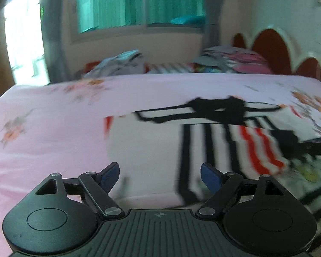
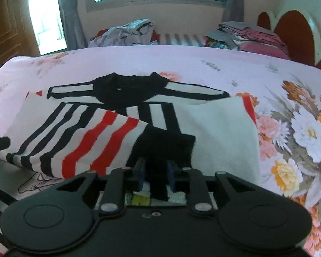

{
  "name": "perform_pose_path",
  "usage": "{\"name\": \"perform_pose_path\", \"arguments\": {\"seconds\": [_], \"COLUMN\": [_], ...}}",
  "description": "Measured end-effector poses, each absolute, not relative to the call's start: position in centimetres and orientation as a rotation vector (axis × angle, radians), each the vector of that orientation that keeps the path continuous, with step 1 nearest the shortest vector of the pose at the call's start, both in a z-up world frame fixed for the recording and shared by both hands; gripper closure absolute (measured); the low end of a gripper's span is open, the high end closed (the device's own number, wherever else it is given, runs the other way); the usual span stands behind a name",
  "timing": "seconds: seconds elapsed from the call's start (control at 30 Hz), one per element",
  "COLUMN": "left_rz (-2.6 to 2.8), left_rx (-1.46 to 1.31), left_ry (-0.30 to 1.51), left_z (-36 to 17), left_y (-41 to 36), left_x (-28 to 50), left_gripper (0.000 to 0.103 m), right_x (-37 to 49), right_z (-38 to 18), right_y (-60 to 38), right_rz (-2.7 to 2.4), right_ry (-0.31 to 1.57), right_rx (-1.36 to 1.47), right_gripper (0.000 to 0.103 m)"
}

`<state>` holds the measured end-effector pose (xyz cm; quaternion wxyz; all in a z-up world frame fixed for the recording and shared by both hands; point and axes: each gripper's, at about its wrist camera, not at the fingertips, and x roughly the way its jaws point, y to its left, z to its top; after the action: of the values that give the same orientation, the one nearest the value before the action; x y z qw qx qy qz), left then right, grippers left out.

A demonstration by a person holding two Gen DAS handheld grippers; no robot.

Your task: Fold small clothes

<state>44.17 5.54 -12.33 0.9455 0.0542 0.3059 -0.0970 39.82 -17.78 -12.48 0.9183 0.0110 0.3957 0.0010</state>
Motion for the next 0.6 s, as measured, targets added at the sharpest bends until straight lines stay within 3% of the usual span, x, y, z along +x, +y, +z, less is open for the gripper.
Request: {"name": "perform_pose_path", "arguments": {"seconds": [0.13,0.6], "left_rz": [-0.228,-0.194], "left_rx": [0.174,0.211], "left_ry": [0.797,0.769], "left_z": [-15.8,-15.9], "left_y": [4.5,3.3], "left_x": [45.7,45.3], "left_gripper": [0.018,0.017], "right_x": [39.7,40.1], "right_z": [-13.7,-13.6], "right_y": [-18.3,-18.6], "right_rz": [-0.018,-0.003], "right_ry": [0.836,0.854], "right_rx": [0.063,0.052], "right_gripper": [0.084,0.078]}}
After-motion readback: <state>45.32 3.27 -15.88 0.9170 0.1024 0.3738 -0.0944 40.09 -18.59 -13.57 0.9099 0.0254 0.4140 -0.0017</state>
